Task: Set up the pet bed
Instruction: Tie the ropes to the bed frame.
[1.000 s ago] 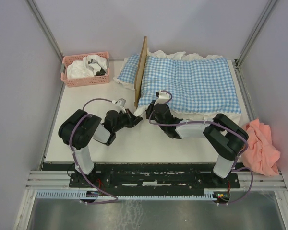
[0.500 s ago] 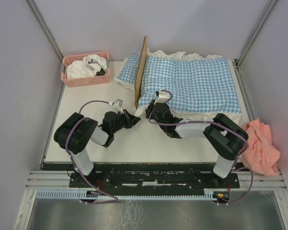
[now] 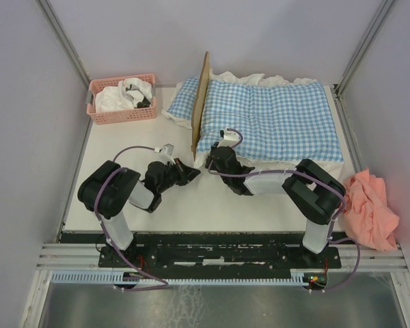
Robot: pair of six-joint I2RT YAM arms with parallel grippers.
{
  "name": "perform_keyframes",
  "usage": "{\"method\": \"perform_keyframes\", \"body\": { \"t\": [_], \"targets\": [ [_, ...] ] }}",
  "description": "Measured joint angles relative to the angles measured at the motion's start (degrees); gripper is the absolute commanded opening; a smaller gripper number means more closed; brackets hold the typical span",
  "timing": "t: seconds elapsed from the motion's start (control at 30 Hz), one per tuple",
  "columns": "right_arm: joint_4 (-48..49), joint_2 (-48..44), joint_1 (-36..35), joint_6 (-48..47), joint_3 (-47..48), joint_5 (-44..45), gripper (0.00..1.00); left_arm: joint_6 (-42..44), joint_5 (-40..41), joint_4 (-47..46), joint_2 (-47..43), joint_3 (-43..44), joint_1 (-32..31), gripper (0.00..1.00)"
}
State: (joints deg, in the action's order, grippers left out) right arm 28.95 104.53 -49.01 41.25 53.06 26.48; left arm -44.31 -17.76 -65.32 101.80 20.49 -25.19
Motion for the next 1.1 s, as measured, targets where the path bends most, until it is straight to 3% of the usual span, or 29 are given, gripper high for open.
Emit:
{"method": "perform_keyframes", "body": {
  "t": [0.43, 1.1],
  "targets": [
    [-2.93, 3.19, -1.64, -1.44, 5.01, -1.25, 0.02, -0.17, -0.76, -2.14, 0.96, 0.0, 0.0, 0.03],
    [-5.81, 4.07, 2.54, -37.05, 6.93, -23.26, 0.02, -1.73, -0.11, -0.39, 0.96, -0.42, 0.0, 0.03]
  ]
}}
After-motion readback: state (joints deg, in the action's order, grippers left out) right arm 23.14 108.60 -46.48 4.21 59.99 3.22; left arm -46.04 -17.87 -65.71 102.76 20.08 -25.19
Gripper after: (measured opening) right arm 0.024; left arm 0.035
